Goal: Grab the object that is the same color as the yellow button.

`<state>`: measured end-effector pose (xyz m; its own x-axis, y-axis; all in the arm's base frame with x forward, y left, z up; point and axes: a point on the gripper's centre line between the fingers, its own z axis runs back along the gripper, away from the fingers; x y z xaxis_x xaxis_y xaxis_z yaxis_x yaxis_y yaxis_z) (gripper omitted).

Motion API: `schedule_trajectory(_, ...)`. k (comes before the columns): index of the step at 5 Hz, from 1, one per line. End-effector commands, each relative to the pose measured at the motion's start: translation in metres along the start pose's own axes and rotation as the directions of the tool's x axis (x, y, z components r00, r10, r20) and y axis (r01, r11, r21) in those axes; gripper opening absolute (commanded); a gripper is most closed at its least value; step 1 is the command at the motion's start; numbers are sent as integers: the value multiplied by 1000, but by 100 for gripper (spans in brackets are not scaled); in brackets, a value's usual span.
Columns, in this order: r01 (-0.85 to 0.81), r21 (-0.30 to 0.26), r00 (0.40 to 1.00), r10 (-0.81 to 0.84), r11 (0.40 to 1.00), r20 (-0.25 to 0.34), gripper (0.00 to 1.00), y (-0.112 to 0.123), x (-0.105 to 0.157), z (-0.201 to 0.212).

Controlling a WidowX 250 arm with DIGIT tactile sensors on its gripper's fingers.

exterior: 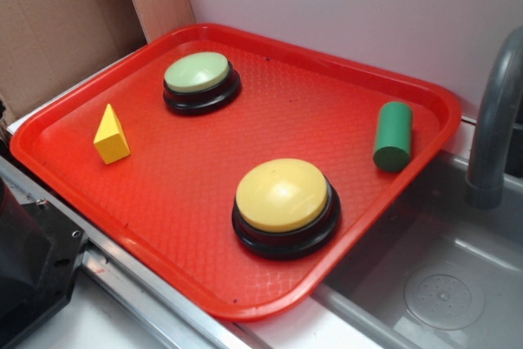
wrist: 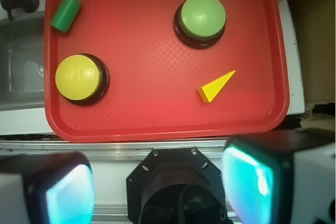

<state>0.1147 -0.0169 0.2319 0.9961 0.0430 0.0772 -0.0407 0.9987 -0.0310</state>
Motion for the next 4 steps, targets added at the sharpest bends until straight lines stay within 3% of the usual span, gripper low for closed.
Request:
schedule_trajectory(1,-337,37,941,335,941,56,100,29,14,-42)
schedule_trajectory(2,-513,70,858,510,855,56,100,47,19,-71)
schedule_trajectory(4,-655,162,755,647,738,106,100,70,24,-126)
